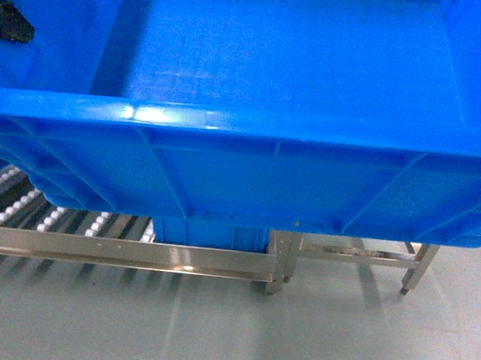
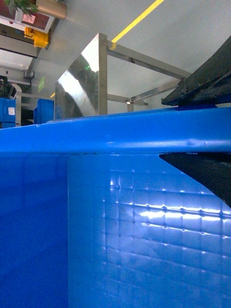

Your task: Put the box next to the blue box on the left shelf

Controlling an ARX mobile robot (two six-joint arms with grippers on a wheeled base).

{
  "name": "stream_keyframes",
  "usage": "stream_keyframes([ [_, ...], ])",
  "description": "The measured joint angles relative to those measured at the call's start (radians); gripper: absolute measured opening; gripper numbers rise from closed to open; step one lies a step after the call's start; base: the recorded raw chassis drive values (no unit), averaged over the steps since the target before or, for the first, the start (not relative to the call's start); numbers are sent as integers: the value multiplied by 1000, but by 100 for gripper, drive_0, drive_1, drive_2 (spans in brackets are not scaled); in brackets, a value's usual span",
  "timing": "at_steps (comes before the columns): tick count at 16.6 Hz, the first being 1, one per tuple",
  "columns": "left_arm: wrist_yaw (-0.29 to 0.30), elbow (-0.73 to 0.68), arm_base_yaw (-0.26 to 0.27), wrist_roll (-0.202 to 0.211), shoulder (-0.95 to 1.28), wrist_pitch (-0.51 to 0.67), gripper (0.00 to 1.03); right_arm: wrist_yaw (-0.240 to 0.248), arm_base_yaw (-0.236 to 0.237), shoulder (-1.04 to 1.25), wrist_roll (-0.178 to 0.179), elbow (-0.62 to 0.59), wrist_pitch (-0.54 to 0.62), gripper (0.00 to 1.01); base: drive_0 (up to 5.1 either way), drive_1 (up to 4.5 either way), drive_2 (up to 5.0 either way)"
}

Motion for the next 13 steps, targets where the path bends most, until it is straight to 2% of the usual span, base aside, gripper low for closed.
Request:
stream_keyframes([
  [13, 0, 0, 0, 1, 0, 4, 17, 2, 0, 1, -2, 0, 1, 20, -502, 243, 243],
])
